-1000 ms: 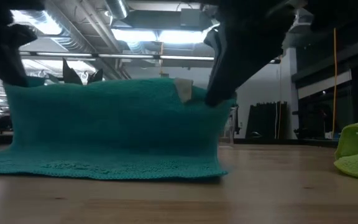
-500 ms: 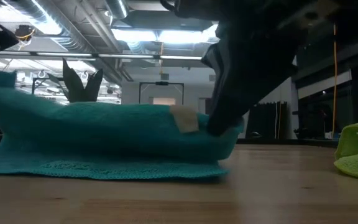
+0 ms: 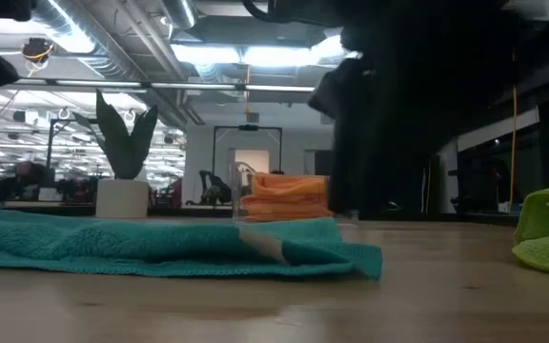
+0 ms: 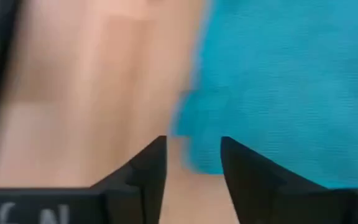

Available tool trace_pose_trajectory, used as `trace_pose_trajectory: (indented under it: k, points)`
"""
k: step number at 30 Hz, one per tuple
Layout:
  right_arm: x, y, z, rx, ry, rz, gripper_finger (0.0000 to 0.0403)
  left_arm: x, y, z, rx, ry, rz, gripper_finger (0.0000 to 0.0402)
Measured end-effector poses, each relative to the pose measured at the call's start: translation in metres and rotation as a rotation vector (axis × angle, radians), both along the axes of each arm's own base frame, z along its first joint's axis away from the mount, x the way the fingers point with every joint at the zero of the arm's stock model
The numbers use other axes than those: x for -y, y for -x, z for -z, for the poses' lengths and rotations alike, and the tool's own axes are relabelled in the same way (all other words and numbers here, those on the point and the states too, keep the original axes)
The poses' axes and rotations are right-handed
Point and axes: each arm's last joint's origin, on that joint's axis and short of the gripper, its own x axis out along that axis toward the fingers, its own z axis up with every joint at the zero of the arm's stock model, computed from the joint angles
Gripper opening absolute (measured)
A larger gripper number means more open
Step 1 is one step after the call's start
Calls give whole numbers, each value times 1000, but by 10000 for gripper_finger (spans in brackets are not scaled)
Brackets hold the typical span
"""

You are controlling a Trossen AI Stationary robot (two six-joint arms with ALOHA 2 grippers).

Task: Fold microfiber towels
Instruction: Fold the blue microfiber towel

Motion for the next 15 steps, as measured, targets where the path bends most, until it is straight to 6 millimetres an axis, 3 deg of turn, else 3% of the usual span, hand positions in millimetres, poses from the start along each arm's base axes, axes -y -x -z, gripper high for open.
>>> trace_pose_trajectory:
  k: [8, 15]
  points:
    - [-12, 4, -3, -143, -335, -192, 187, 2, 1, 0, -3, 17, -10, 127]
    - [-8, -2, -8, -70, -216, -116, 188, -2, -7, -2, 90, -15, -62, 127]
